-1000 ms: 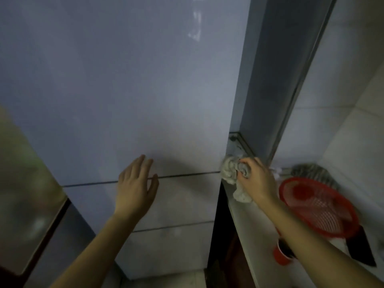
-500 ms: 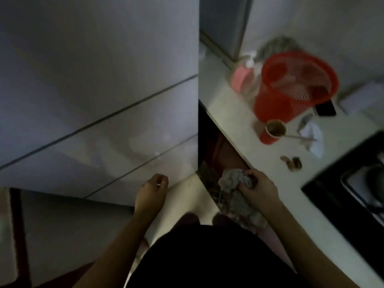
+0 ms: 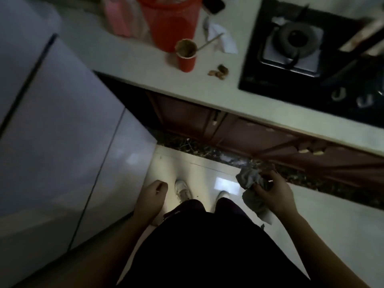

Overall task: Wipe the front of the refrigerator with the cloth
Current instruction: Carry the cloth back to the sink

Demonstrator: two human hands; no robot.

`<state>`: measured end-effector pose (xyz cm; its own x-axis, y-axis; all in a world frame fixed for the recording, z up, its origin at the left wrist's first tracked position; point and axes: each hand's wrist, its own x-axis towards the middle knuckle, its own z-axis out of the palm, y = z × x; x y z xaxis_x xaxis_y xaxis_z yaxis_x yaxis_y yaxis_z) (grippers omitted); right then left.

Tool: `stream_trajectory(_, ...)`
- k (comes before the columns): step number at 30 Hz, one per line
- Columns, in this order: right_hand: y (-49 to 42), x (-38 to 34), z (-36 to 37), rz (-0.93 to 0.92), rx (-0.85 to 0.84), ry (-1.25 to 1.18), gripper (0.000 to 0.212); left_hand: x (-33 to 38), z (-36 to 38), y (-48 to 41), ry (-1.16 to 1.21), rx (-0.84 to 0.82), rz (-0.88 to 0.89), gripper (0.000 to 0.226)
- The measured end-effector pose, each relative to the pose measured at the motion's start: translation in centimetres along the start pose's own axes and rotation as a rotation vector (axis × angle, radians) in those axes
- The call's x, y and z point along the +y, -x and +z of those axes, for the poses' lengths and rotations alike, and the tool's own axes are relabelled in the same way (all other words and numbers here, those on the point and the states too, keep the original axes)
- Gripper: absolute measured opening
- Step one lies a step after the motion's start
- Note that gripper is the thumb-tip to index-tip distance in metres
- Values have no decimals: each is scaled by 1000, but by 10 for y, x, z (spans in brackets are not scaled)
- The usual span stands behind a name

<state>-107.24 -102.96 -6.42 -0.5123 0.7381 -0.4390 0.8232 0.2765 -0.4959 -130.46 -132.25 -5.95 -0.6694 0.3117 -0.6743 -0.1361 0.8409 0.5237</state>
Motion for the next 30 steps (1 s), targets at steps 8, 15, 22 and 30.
stream_trajectory(8, 98, 124, -11, 211, 210, -258, 29, 60, 51, 12, -225, -106, 244, 18)
stream_trajectory(15, 163, 220, -33, 324, 344, -432, 27, 92, 114, 46, -337, -102, 275, 25)
stream_trajectory(22, 186, 285, -69, 491, 503, -523, 29, 165, 176, 43, -456, -205, 344, 26)
stream_trajectory(30, 203, 328, -109, 722, 748, -618, 32, 285, 318, 18, -735, -462, 548, 19)
